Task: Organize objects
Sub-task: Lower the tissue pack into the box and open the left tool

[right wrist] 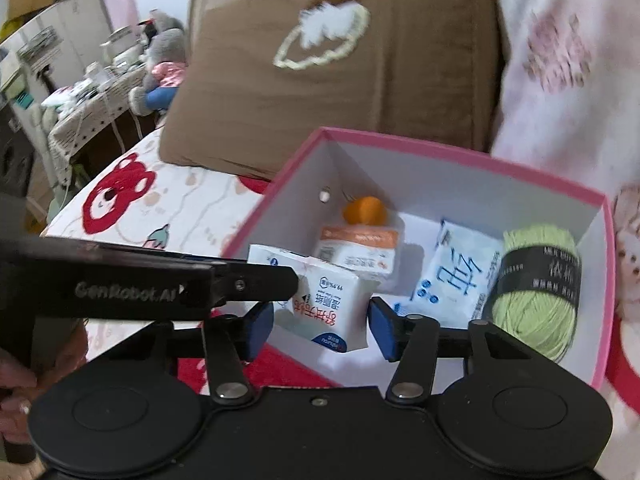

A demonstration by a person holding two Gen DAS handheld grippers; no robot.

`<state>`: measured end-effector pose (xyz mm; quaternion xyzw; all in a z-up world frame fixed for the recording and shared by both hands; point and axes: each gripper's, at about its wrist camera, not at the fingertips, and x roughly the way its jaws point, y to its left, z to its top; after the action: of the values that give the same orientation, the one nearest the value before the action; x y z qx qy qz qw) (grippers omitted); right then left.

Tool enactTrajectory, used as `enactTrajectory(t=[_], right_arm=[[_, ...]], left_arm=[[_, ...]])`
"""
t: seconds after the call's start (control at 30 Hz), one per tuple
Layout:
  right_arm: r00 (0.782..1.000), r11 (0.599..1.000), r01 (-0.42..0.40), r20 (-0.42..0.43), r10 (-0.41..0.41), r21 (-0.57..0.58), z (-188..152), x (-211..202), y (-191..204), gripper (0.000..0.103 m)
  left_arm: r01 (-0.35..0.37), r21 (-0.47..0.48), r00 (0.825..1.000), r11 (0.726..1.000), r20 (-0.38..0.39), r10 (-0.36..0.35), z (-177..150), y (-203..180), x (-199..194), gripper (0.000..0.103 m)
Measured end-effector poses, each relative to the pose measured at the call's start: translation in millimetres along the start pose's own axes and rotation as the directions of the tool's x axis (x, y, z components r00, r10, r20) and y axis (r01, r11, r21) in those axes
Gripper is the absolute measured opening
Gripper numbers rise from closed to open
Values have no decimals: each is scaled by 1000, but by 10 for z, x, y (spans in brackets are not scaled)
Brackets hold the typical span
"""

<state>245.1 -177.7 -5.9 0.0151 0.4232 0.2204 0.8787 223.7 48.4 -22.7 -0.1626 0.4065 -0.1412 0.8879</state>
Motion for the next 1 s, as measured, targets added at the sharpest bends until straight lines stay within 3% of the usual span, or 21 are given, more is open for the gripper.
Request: enactTrajectory(t=[0.33,0.53,0.7,0.9,1.0], right_arm=[[1000,1000,-9,-9,9,-9,-124,283,-274,46],[1000,999,-19,-19,19,-26,-147,382,-357,44],[999,1000,-12,-30,11,-29,-186,355,-408,45],[998,999,0,-62,-3,-44,-191,461,-445,42],[997,999,-30,-76,28,-18,-190,522,-495,42]], left_arm=[[-24,68,1000,997,21,23,-77,9,197,31],[3,33,1000,999,13,-4,-126,62,257,31],[0,56,1000,998,8,-1,-174,-4,323,30],[-50,114,996,992,76,42,-239,-56,383,27],[-71,107,996,992,69,64,-219,-16,431,27]])
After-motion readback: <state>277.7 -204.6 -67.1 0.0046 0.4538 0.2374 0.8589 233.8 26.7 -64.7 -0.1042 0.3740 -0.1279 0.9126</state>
